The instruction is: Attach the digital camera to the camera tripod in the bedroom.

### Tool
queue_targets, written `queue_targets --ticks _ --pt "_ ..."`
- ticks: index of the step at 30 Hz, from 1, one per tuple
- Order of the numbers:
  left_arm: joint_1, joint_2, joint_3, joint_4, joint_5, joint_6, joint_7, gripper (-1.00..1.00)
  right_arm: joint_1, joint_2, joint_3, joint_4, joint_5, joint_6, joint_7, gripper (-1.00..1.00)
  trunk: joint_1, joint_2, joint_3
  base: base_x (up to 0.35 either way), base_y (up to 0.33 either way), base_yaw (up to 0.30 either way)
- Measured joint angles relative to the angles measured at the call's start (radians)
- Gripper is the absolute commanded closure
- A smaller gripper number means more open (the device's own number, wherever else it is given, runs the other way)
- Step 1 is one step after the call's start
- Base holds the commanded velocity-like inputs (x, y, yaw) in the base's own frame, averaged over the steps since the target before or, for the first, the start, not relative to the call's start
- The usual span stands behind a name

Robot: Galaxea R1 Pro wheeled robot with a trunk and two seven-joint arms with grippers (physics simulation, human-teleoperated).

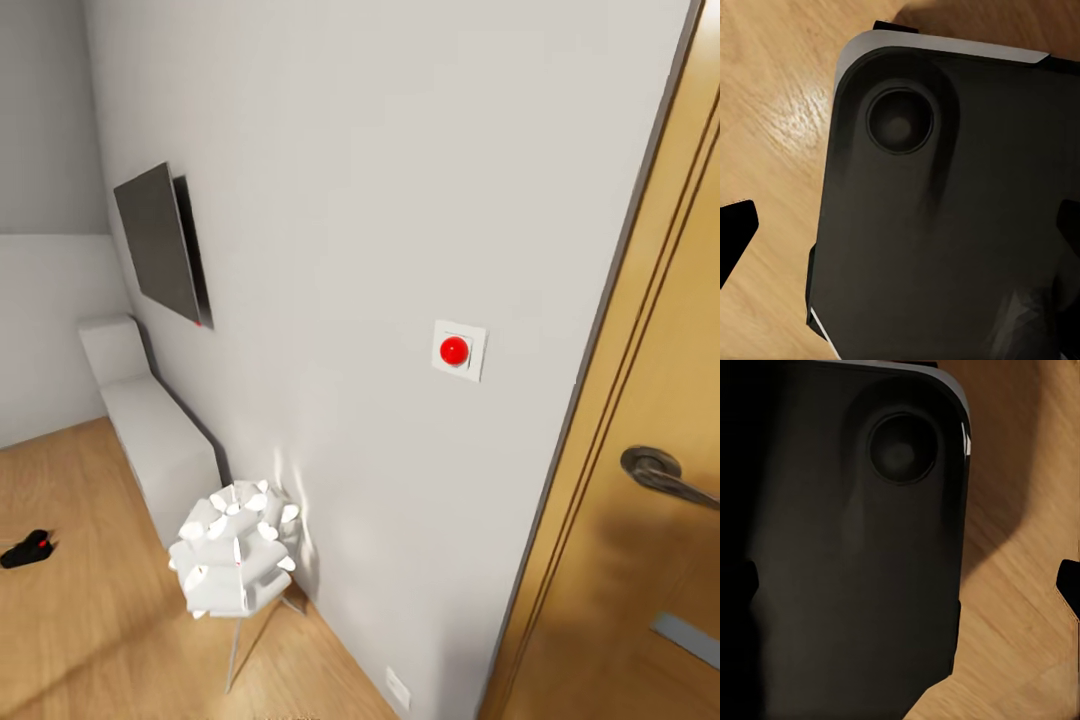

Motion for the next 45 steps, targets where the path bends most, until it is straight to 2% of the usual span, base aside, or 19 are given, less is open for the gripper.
queue_targets --ticks 45 --pt "0.0 0.0 -0.001 0.0 0.0 0.0 0.0 -1.0 0.0 0.0 -0.001 0.0 0.003 -0.004 -0.001 -1.0 0.0 0.0 0.0 0.0 0.0 0.278"
